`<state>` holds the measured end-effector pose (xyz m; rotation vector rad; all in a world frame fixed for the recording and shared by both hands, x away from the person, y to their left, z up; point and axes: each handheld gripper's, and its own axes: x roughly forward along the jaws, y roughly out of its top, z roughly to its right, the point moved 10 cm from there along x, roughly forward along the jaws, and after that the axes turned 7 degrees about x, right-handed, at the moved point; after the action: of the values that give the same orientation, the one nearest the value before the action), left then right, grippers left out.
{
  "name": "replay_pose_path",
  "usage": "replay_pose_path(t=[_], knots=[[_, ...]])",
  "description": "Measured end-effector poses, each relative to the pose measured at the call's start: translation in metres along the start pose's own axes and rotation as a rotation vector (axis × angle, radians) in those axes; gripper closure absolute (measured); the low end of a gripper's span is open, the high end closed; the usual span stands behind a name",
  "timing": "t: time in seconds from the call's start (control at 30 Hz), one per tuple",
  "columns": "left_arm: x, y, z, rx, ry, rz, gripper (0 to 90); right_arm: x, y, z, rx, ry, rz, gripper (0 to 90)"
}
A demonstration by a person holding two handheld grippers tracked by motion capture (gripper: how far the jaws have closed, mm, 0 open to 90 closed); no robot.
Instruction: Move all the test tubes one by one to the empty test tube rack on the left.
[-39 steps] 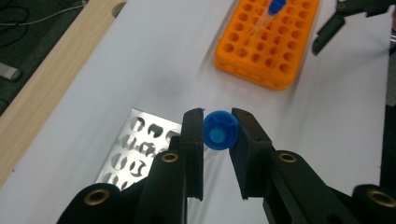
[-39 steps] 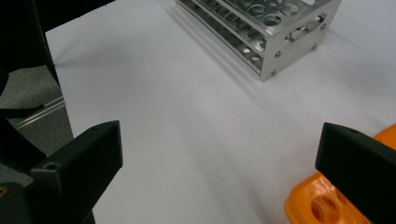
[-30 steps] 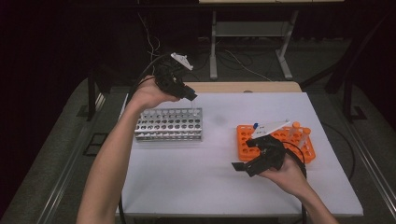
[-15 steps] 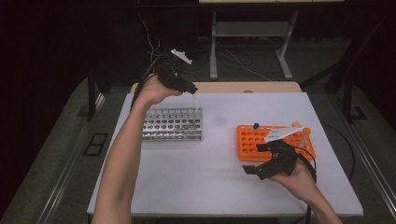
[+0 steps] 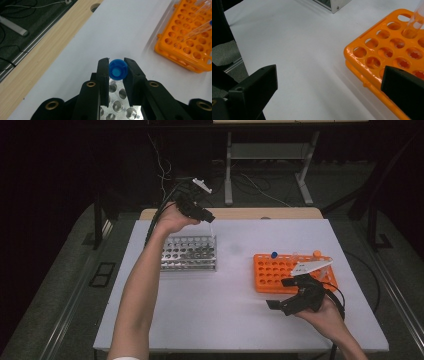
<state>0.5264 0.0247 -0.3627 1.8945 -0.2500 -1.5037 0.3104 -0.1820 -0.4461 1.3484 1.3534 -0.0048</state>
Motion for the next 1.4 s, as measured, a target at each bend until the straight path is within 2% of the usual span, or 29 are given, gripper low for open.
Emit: replay_pose_path(t=[0.17, 0.37, 0.57, 0.73, 0.87, 1.1, 1.4], knots=[[0.003, 0.001, -0.001, -0.014, 0.002, 0.012, 74.5, -0.001, -0.002, 0.002, 0.004, 0.0, 0.006, 0.3], [-0.001, -0.004, -0.004, -0.02, 0.013, -0.011, 74.6, -0.002, -0.004, 0.004, 0.01, -0.001, 0.012, 0.3], [-0.003, -0.007, -0.004, -0.046, 0.003, 0.007, 74.6, -0.002, -0.003, 0.004, 0.011, -0.002, 0.015, 0.3], [-0.003, -0.01, -0.001, -0.036, -0.009, -0.018, 74.6, -0.002, -0.004, 0.007, 0.017, -0.006, 0.018, 0.3], [0.003, -0.015, 0.0, -0.028, -0.014, -0.038, 74.6, -0.003, -0.003, 0.008, 0.022, -0.007, 0.024, 0.3], [0.019, -0.021, 0.001, -0.051, -0.031, -0.047, 74.5, -0.003, -0.004, 0.009, 0.021, -0.006, 0.025, 0.3], [0.035, -0.03, 0.004, -0.051, -0.05, -0.082, 74.1, -0.003, -0.004, 0.011, 0.022, -0.01, 0.029, 0.3]])
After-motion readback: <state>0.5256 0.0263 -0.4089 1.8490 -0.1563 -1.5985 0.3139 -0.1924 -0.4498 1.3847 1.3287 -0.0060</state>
